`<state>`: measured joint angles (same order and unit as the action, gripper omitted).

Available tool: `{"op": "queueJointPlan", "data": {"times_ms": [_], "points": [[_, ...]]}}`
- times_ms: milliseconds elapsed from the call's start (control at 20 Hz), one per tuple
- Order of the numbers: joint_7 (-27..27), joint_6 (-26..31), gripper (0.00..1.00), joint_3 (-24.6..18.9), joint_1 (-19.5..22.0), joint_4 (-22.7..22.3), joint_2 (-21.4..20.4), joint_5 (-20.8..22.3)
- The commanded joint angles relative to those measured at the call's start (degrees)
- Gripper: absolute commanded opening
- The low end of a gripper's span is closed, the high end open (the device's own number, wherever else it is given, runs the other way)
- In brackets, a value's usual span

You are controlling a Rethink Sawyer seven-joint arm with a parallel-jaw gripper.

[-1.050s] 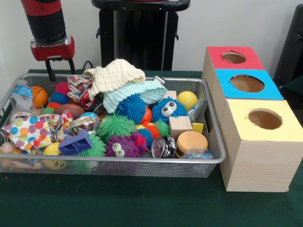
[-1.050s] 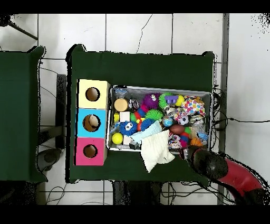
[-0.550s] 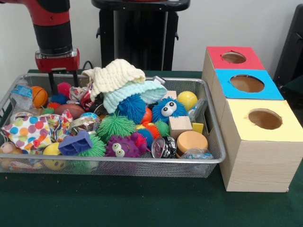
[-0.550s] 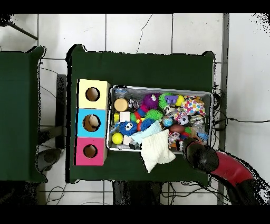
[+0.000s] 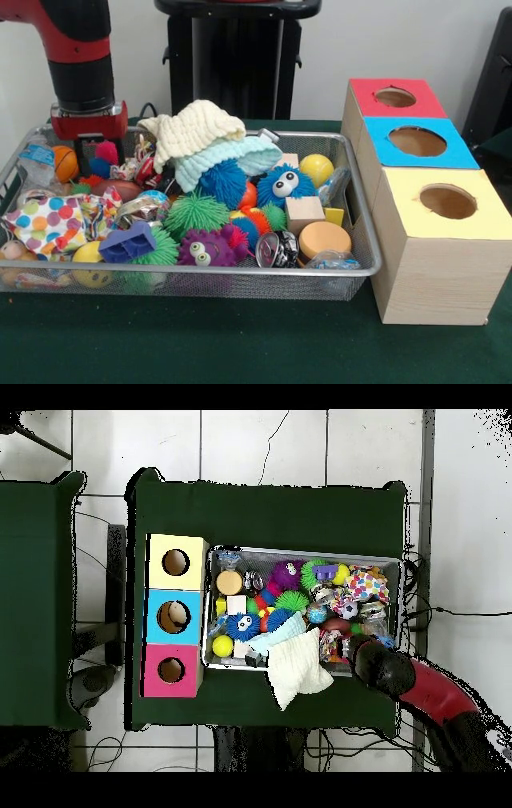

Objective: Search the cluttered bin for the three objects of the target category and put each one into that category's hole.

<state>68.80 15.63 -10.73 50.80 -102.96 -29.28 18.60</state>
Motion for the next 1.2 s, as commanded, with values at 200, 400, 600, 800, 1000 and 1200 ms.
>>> {"op": "queueJointPlan", "data": {"times_ms": [200, 400, 600, 800, 1000, 1200], "points": [[8.5, 17.6, 1.00, 0.8, -4.4, 25.1, 6.2, -8.1], [7.9, 22.9, 1.00, 0.5, -5.0, 30.0, 7.6, -8.4], [7.0, 24.0, 1.00, -0.2, -4.7, 29.9, 7.3, -7.9], [6.7, 24.5, 1.00, -0.1, -4.8, 29.5, 7.1, -8.0], [6.7, 25.1, 1.00, 0.0, -5.0, 30.1, 7.2, -8.1], [7.0, 24.7, 1.00, 0.0, -5.0, 30.0, 7.3, -8.1]]}}
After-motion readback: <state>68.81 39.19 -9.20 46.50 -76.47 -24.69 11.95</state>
